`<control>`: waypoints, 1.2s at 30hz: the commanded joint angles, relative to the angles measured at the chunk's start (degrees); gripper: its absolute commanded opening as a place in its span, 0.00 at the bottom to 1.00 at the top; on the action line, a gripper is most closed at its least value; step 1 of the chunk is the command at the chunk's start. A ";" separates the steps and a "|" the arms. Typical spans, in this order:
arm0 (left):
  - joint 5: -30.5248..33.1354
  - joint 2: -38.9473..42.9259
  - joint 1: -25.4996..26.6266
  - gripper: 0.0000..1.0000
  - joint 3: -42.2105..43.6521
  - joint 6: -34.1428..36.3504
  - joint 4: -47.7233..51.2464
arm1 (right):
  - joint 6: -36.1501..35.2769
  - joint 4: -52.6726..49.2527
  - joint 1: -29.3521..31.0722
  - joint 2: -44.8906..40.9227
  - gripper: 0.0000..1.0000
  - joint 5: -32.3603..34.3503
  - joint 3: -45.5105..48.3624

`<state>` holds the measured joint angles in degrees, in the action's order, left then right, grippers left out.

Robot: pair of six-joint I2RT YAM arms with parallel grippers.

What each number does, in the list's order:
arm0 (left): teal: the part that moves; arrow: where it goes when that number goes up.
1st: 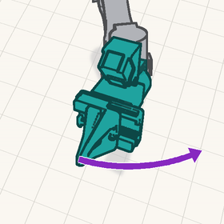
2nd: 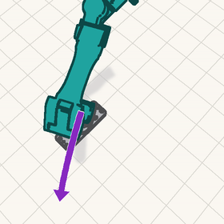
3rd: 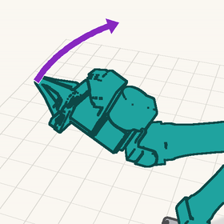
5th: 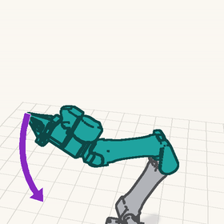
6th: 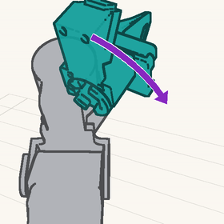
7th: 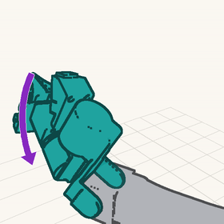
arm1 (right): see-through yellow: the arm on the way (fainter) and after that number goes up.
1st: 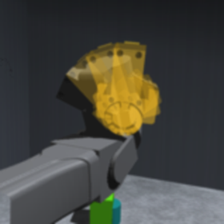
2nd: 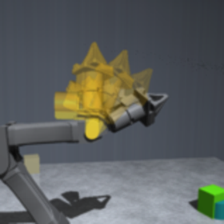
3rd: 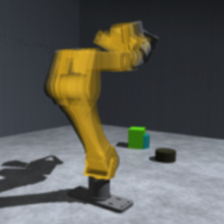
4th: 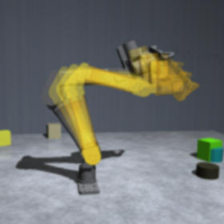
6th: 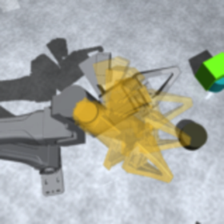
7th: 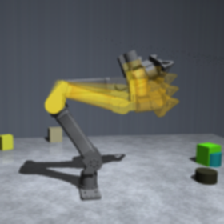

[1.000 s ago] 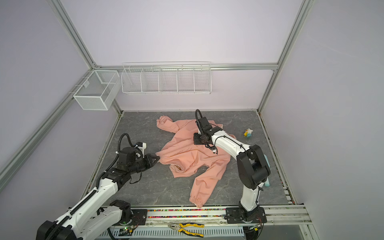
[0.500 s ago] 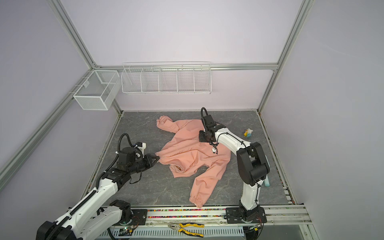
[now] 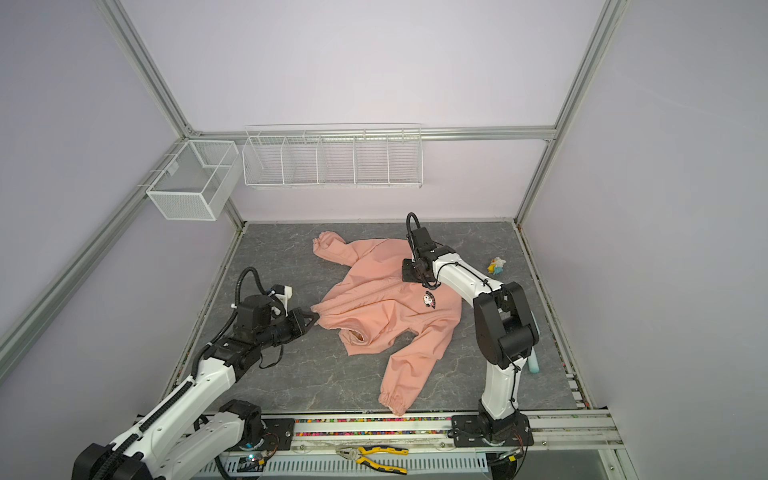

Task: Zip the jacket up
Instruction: 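Pull the slider along the zipper farther from the robot with the right gripper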

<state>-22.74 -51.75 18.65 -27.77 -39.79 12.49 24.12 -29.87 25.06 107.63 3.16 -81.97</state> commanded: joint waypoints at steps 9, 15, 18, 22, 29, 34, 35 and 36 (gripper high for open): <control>2.71 2.24 -0.56 0.00 0.34 1.18 2.11 | -1.16 -1.24 -2.19 0.47 0.07 3.51 -1.49; 3.27 2.82 -0.55 0.00 0.48 1.38 2.68 | -1.27 -1.40 -3.14 0.25 0.07 3.48 -1.59; 3.30 2.82 -0.56 0.00 0.52 1.38 2.56 | -1.44 -1.71 -3.62 0.21 0.07 3.52 -1.87; 3.34 2.86 -0.55 0.00 0.59 1.35 2.47 | -1.66 -2.17 -4.32 0.29 0.06 3.56 -2.62; 3.53 3.19 -0.57 0.00 0.68 1.28 2.45 | -1.79 -2.50 -5.11 0.30 0.07 3.48 -3.28; 3.74 3.40 -0.55 0.00 0.87 1.21 2.45 | -1.79 -2.48 -5.66 0.30 0.07 3.33 -3.37; 3.76 3.39 -0.55 0.00 0.87 1.21 2.42 | -1.79 -2.49 -5.79 0.27 0.07 3.35 -3.37; 3.84 3.45 -0.57 0.00 0.96 1.23 2.40 | -1.79 -2.48 -5.91 0.30 0.07 3.35 -3.42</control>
<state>-21.91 -49.39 18.72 -27.75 -39.75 13.39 23.53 -31.99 21.37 107.63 1.87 -84.42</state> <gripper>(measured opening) 0.048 0.068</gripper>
